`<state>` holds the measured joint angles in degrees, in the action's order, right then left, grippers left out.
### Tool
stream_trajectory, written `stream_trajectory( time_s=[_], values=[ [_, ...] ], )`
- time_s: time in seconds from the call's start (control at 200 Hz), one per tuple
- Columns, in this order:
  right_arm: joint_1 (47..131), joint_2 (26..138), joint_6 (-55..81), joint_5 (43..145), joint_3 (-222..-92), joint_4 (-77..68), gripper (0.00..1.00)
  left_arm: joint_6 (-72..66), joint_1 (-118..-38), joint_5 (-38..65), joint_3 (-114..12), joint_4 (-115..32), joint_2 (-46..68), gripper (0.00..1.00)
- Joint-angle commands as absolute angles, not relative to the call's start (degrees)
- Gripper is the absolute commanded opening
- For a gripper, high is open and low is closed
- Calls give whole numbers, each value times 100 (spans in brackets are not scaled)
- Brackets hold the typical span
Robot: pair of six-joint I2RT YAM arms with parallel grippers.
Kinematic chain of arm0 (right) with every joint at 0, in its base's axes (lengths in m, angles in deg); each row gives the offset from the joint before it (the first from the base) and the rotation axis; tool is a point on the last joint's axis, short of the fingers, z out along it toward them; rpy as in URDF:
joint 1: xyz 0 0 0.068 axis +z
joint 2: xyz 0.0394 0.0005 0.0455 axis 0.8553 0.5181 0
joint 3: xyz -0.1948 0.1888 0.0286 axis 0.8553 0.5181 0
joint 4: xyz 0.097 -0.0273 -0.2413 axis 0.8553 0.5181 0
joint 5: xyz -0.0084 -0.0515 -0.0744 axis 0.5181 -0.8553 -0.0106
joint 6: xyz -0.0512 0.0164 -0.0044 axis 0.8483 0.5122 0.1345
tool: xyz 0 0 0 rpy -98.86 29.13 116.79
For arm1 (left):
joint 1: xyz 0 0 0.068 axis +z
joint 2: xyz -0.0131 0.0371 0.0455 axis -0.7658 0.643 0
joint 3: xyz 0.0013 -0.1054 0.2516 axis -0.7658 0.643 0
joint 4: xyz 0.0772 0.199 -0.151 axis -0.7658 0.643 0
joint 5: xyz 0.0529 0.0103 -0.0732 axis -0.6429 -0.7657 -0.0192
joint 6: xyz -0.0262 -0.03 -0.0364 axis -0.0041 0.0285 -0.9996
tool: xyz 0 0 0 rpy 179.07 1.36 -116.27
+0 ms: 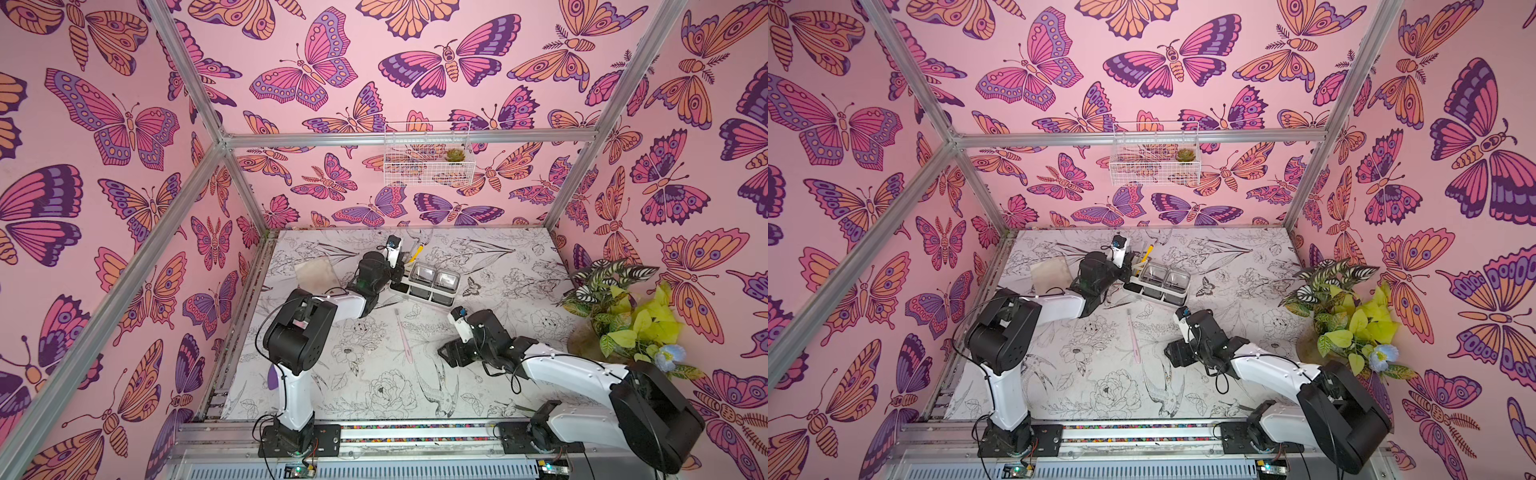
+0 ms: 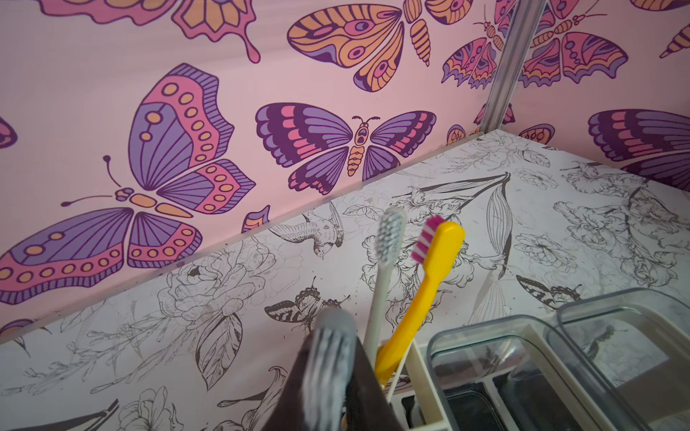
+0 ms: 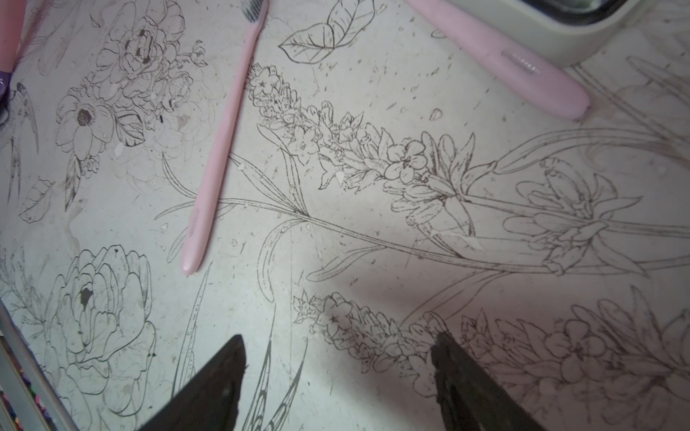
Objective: Place the toothbrush into the toothbrush holder
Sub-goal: Place the toothbrush in the toothbrush holder.
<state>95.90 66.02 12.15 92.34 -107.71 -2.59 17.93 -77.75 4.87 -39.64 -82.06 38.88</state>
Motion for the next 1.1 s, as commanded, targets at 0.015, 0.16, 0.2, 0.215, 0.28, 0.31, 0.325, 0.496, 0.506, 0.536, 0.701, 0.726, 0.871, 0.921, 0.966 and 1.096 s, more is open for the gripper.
stream_trajectory(
  time_s=[0.015, 0.16, 0.2, 0.215, 0.28, 0.31, 0.325, 0.496, 0.506, 0.536, 0.701, 0.726, 0.871, 0.921, 0.966, 1.096],
  values=[
    [9557, 6613, 1299, 9150, -10818, -276, 80, 1894, -7773, 430, -3844, -8285, 3858, 30],
    [9555, 6606, 1299, 9134, -10818, -278, 80, 1920, -7776, 416, -3844, -8285, 3832, 37],
    [9554, 6606, 1299, 9131, -10818, -268, 80, 1929, -7784, 392, -3835, -8285, 3823, 37],
    [9559, 6608, 1292, 9129, -10823, -268, 80, 1927, -7784, 382, -3828, -8293, 3819, 37],
    [9555, 6595, 1300, 9128, -10813, -276, 80, 1921, -7784, 378, -3801, -8332, 3812, 38],
    [9557, 6597, 1290, 9124, -10809, -279, 80, 1922, -7784, 378, -3785, -8346, 3795, 38],
    [9557, 6597, 1290, 9119, -10809, -280, 80, 1931, -7777, 386, -3783, -8347, 3789, 39],
    [9560, 6633, 1294, 9116, -10826, -277, 80, 1963, -7793, 329, -3708, -8384, 3660, 41],
    [9562, 6633, 1295, 9117, -10826, -277, 80, 1968, -7793, 326, -3700, -8393, 3649, 41],
    [9554, 6631, 1305, 9122, -10827, -275, 80, 1977, -7793, 318, -3675, -8415, 3622, 42],
    [9553, 6597, 1285, 9083, -10818, -268, 80, 2005, -7801, 303, -3625, -8433, 3471, 43],
    [9557, 6595, 1282, 9081, -10818, -268, 80, 2008, -7802, 307, -3616, -8426, 3445, 43],
    [9561, 6586, 1281, 9079, -10828, -250, 80, 2008, -7827, 228, -3490, -8424, 3217, 43],
    [9561, 6564, 1283, 9066, -10818, -250, 80, 2008, -7848, 181, -3416, -8441, 3115, 43],
    [9558, 6539, 1287, 9054, -10810, -246, 80, 2010, -7874, 167, -3348, -8480, 3023, 43],
    [9550, 6442, 1275, 9021, -10769, -259, 80, 2058, -7976, 55, -3209, -8464, 2765, 44]
  ],
)
